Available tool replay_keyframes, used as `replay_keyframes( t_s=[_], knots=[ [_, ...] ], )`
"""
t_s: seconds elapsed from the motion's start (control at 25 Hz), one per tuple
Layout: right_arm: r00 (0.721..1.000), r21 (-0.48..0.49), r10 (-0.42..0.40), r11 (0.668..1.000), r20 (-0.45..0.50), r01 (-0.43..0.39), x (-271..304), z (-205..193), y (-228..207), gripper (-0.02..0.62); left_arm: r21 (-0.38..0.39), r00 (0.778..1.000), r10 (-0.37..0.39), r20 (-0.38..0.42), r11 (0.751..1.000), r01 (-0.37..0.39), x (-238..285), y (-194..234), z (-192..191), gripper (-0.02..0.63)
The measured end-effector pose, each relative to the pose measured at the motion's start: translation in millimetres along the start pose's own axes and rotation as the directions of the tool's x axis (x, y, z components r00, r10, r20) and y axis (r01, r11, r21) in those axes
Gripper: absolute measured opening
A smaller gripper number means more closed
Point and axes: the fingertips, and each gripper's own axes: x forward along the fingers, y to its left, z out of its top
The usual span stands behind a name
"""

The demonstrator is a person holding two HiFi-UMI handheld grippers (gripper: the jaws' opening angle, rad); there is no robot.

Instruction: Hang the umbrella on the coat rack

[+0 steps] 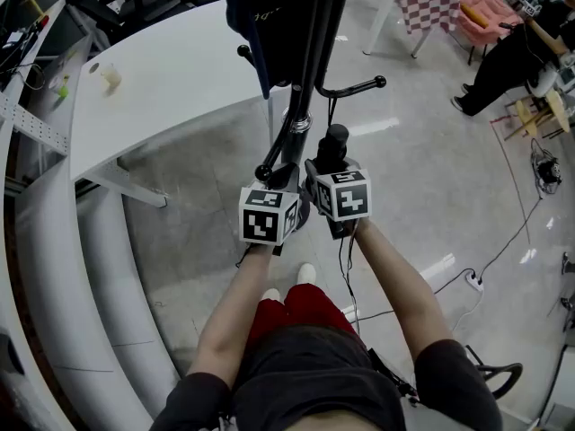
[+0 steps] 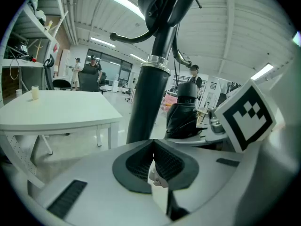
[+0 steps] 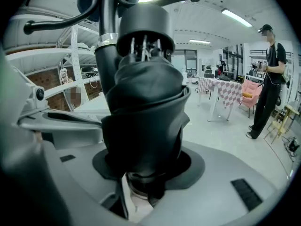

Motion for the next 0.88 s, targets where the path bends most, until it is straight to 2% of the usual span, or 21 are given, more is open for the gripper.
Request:
replay_keyframes(
  t_s=[0.64,0.88],
  knots=[
    [0.996,-0.028,-0.071,0.997,0.055,0.073,13,9,-6,0.206,0.007,1.0,-0.01,-0.002,1.0,0.01,9,4,7,0.012],
    [0.995,-0.052,-0.064,0.996,0.072,0.067,14,9,-6,0.222,0.009,1.0,-0.016,-0.003,1.0,0.016,11,1,8,0.012]
  ],
)
